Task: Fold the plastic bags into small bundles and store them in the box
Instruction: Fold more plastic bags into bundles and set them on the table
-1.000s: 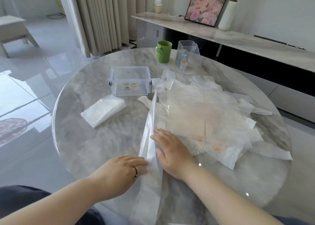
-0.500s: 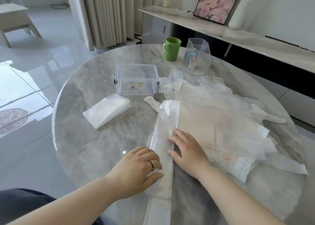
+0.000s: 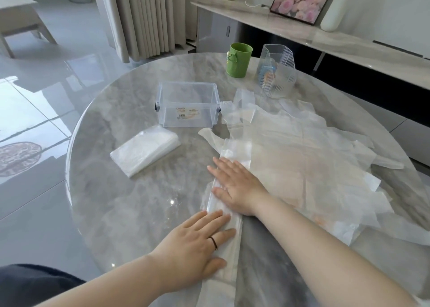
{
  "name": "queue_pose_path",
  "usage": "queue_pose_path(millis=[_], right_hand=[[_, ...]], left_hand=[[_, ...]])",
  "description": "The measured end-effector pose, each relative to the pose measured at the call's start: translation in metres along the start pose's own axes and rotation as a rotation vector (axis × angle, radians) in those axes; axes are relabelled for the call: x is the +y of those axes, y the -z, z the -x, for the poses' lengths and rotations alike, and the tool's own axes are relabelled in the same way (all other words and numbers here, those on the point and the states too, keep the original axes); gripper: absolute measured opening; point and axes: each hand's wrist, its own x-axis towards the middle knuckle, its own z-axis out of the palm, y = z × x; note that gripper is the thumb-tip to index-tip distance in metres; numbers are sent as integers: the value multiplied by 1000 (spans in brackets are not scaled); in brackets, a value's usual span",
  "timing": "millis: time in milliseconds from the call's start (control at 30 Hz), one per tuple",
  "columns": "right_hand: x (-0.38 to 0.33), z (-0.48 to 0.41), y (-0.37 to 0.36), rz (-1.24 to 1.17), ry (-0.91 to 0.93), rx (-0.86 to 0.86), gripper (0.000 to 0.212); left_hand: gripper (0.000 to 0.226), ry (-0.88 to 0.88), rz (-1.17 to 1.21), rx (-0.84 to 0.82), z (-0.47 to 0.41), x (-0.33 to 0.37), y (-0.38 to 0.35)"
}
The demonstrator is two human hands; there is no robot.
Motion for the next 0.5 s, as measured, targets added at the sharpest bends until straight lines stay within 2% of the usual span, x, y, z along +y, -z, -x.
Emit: queue_pose_path(millis=[67, 167, 300, 367, 433, 500], right_hand=[[14, -12, 6, 34, -60, -23, 59], [26, -28, 13, 35, -132, -30, 58], [29, -35, 20, 58, -242, 78, 57], [24, -25, 18, 86, -206, 268, 57], [13, -8, 13, 108, -65, 566, 50], [7, 22, 2, 36, 91, 753, 38]], left_hand=[[55, 4, 14, -8, 1, -2, -4], [50, 26, 27, -62, 2, -2, -6], [61, 45, 54, -80, 2, -2, -5], [67, 38, 46, -90, 0, -3, 0], [69, 55, 59, -109, 1, -3, 2], [64, 82, 77, -105, 2, 0, 3]])
